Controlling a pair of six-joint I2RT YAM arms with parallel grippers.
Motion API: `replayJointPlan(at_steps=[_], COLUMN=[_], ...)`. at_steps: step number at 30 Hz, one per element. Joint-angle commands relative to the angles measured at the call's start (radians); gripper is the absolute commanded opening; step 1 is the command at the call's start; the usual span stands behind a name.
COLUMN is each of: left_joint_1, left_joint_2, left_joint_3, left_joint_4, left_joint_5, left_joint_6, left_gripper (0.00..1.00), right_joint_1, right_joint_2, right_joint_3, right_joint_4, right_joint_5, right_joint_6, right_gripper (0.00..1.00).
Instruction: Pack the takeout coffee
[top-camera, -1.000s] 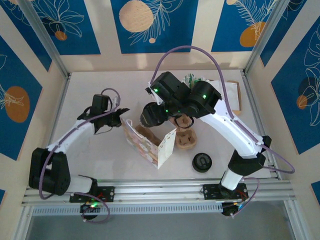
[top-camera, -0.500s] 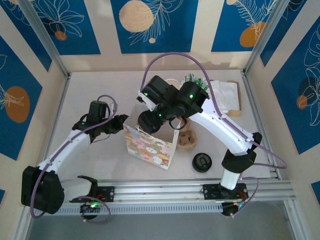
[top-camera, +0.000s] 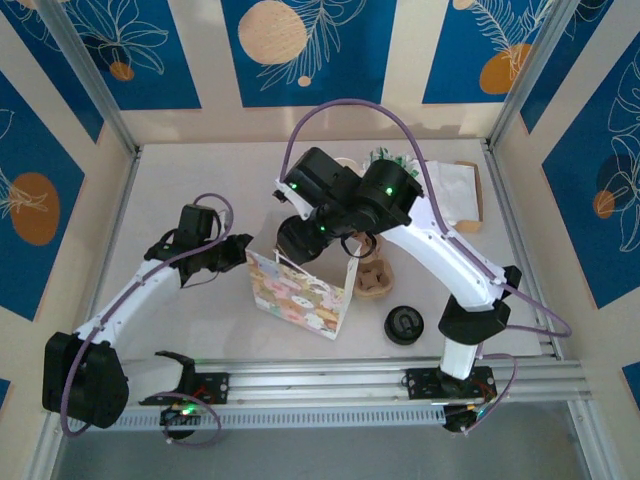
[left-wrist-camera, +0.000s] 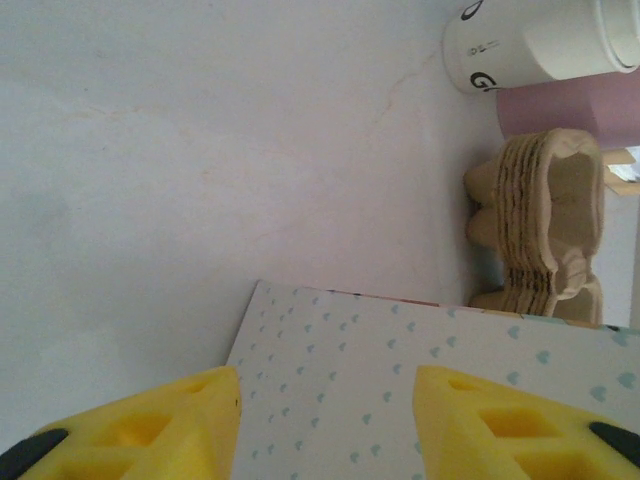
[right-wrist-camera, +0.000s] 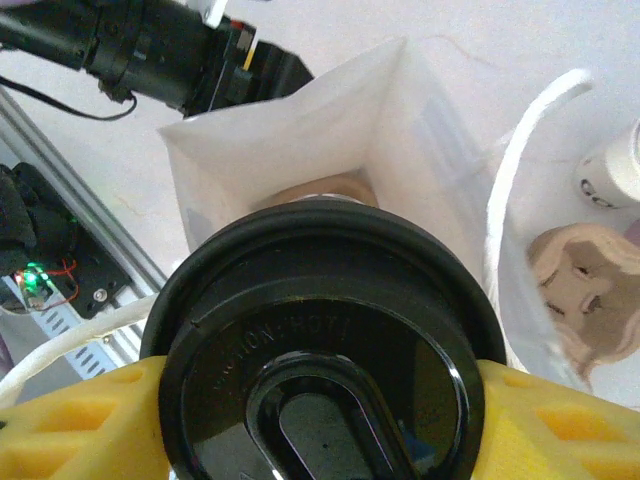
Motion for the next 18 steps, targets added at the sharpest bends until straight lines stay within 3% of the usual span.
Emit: replayJointPlan(at_steps=[1,18], left_joint_1=[-0.007,-0.007], left_joint_2=[-0.02,-0.029], left_joint_3=[0.017,0.014], left_joint_4=[-0.037,-0.055], left_joint_5=[-0.03,-0.036], left_joint_6=[0.031,0.029], left_gripper=[0.49,0.49], right_joint_1=[0.016,0.123], right_joint_2=[-0.048,-0.064], right_joint_3=[0.038,0.064], right_joint_4=[-0.02,-0.003], right_joint_5=[0.066,0.22], right_joint_6=[-0.02,-0.086], right_gripper=[0.61,0.59])
